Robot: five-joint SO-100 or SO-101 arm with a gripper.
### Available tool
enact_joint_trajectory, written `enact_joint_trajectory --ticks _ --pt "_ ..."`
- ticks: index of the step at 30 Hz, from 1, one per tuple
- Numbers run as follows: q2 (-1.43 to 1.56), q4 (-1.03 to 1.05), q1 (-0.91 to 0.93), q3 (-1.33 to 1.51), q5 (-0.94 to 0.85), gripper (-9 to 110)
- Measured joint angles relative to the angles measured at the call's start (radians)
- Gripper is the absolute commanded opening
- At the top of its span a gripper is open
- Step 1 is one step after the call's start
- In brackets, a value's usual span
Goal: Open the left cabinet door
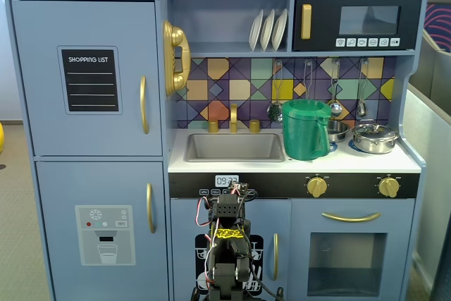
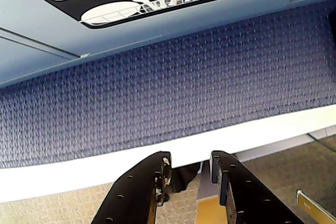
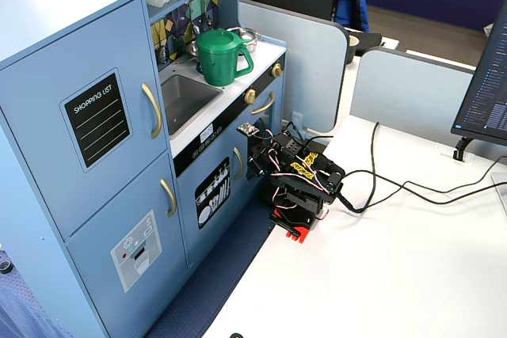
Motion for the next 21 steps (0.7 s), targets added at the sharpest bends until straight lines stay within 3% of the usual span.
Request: enact_joint_trajectory --ticks 8,21 --pt "0.0 0.009 0.156 0.0 -0.058 0" --pt "-0.009 -0.08 0.115 0.061 -0.083 0"
